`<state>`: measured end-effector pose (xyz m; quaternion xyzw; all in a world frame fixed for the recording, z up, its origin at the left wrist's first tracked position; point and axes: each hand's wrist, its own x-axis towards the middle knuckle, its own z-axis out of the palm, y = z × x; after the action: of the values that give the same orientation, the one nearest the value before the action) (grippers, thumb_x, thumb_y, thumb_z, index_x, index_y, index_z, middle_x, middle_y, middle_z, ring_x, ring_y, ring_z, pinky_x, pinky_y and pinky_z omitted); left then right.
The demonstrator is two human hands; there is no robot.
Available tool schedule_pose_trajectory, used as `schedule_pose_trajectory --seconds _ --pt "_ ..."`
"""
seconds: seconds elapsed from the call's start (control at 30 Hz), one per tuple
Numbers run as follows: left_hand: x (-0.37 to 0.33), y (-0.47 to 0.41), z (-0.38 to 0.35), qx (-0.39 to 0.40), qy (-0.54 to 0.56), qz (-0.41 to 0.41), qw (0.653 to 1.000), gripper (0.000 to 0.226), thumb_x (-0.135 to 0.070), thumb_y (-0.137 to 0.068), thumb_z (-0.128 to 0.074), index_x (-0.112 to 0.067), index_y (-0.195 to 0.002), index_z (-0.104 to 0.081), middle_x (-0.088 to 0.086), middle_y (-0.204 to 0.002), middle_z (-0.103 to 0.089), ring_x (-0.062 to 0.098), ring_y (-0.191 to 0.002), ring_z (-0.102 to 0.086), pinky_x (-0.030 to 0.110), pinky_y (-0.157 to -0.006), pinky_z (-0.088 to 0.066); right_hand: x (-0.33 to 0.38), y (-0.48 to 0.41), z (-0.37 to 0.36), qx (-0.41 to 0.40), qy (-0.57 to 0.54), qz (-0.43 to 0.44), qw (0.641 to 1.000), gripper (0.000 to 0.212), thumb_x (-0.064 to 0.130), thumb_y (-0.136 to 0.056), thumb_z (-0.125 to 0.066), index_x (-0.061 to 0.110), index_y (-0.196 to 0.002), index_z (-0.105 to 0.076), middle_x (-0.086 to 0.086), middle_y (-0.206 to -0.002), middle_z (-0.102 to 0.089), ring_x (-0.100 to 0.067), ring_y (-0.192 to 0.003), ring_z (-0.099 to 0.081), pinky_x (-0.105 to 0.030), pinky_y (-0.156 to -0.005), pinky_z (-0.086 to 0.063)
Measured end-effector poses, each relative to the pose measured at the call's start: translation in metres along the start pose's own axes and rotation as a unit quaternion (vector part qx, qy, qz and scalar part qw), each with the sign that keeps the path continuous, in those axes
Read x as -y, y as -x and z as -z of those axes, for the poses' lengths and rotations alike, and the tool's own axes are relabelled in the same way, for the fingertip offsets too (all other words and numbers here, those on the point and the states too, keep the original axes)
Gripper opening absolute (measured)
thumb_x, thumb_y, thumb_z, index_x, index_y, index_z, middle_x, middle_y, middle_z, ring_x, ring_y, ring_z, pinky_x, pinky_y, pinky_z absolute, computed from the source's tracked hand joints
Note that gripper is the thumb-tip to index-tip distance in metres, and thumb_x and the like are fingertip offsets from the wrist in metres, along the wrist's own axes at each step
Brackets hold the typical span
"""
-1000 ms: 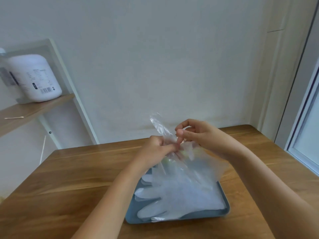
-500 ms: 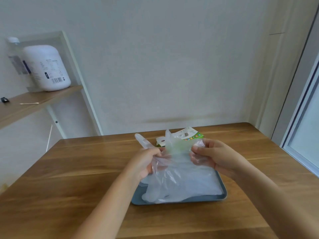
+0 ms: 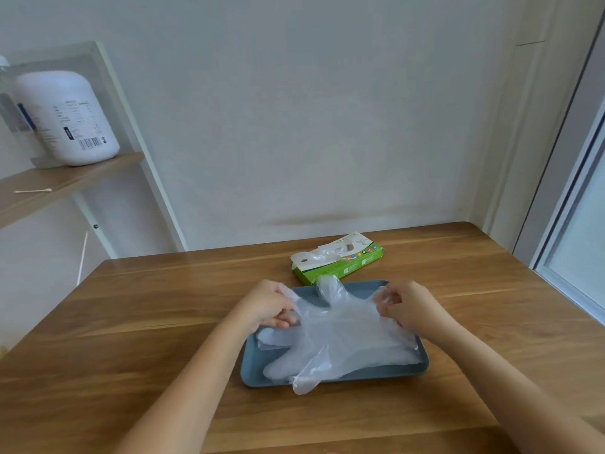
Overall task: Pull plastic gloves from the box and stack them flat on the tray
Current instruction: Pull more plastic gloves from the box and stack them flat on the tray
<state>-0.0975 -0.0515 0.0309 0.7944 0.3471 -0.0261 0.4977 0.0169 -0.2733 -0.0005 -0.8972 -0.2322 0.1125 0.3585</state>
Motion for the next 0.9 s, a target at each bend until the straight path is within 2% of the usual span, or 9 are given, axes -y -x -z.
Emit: schedule_pose_trajectory --seconds 0.07,0.13,0.23,0.3,0.47,0.53,0.67,0.77,0.9 --pt "-0.001 0.003 0.001 -0.113 -0.148 -0.083 0.979 0.034 -0.007 -0.093 -0.052 -0.013 -0.127 -0.054 0.005 -0.108 -0.065 0.018 -0.092 -0.065 0.032 -0.081 -0.055 -0.002 0.000 -0.002 -0.003 0.032 0.003 0.999 0.010 0.015 -0.088 -0.062 0.007 -0.092 -0.064 -0.004 -0.080 -0.063 -0.012 -0.060 -0.050 -0.022 -0.050 -0.036" --pt "-0.010 0.015 -0.007 -0.183 -0.184 -0.197 0.946 0.034 -0.008 -0.092 -0.051 -0.016 -0.124 -0.055 -0.001 -0.117 -0.062 0.015 -0.102 -0.059 0.029 -0.089 -0.048 -0.003 0.000 -0.004 -0.013 0.046 0.010 0.999 0.008 0.017 -0.089 -0.059 0.010 -0.091 -0.063 -0.002 -0.082 -0.063 -0.012 -0.065 -0.050 -0.020 -0.051 -0.035" --pt "-0.025 0.040 -0.037 -0.137 -0.155 -0.336 0.919 0.030 -0.005 -0.092 -0.049 -0.017 -0.114 -0.065 -0.005 -0.110 -0.066 0.006 -0.096 -0.060 0.025 -0.090 -0.048 -0.003 0.002 -0.005 -0.025 0.038 0.018 0.999 0.004 0.017 -0.089 -0.059 0.018 -0.093 -0.060 0.003 -0.080 -0.060 -0.010 -0.067 -0.053 -0.014 -0.050 -0.036" --pt "-0.024 0.052 -0.065 -0.081 -0.181 -0.386 0.901 0.030 -0.007 -0.096 -0.045 -0.017 -0.115 -0.067 -0.004 -0.113 -0.067 0.006 -0.100 -0.061 0.026 -0.093 -0.047 -0.003 0.002 -0.007 -0.033 0.036 0.018 0.999 0.011 0.017 -0.089 -0.060 0.015 -0.100 -0.062 0.000 -0.084 -0.063 -0.015 -0.075 -0.056 -0.022 -0.058 -0.040" --pt "-0.002 0.054 -0.111 0.027 -0.308 -0.383 0.870 0.029 -0.010 -0.100 -0.036 -0.008 -0.112 -0.062 0.010 -0.114 -0.063 0.026 -0.103 -0.060 0.033 -0.088 -0.046 0.000 0.006 -0.008 -0.034 0.044 0.018 0.998 0.023 0.017 -0.089 -0.061 0.013 -0.111 -0.059 -0.002 -0.090 -0.065 -0.019 -0.083 -0.059 -0.027 -0.067 -0.043" --pt "0.008 0.051 -0.113 0.046 -0.320 -0.368 0.872 0.032 -0.013 -0.102 -0.035 -0.010 -0.122 -0.060 0.008 -0.126 -0.060 0.023 -0.112 -0.056 0.031 -0.100 -0.044 0.000 0.012 -0.007 -0.051 0.109 0.026 0.992 0.031 0.023 -0.089 -0.062 0.015 -0.117 -0.054 -0.003 -0.109 -0.059 -0.021 -0.094 -0.058 -0.026 -0.070 -0.041" --pt "0.016 0.051 -0.110 0.074 -0.305 -0.355 0.881 0.037 -0.018 -0.104 -0.034 -0.011 -0.135 -0.052 0.006 -0.140 -0.052 0.019 -0.128 -0.047 0.025 -0.111 -0.032 0.001 0.021 -0.007 -0.129 0.206 0.195 0.950 0.037 0.017 -0.079 -0.075 0.015 -0.113 -0.060 -0.003 -0.115 -0.052 -0.025 -0.101 -0.055 -0.031 -0.081 -0.047" --pt "0.018 0.050 -0.107 0.080 -0.268 -0.342 0.897 0.033 -0.017 -0.102 -0.035 -0.013 -0.124 -0.059 0.004 -0.126 -0.060 0.016 -0.115 -0.055 0.031 -0.102 -0.043 -0.001 0.024 -0.008 0.014 0.252 0.231 0.940 0.029 0.025 -0.099 -0.046 0.021 -0.126 -0.055 0.006 -0.131 -0.051 -0.016 -0.116 -0.053 -0.024 -0.095 -0.036" --pt "0.022 0.054 -0.104 0.030 -0.245 -0.326 0.913 0.036 -0.013 -0.101 -0.035 -0.016 -0.130 -0.056 -0.002 -0.133 -0.055 0.009 -0.121 -0.049 0.014 -0.102 -0.033 -0.014 0.031 -0.006 0.144 0.393 0.228 0.879 0.087 0.059 -0.082 0.020 0.023 -0.150 -0.019 0.002 -0.159 -0.016 -0.010 -0.145 -0.016 -0.034 -0.117 -0.004"
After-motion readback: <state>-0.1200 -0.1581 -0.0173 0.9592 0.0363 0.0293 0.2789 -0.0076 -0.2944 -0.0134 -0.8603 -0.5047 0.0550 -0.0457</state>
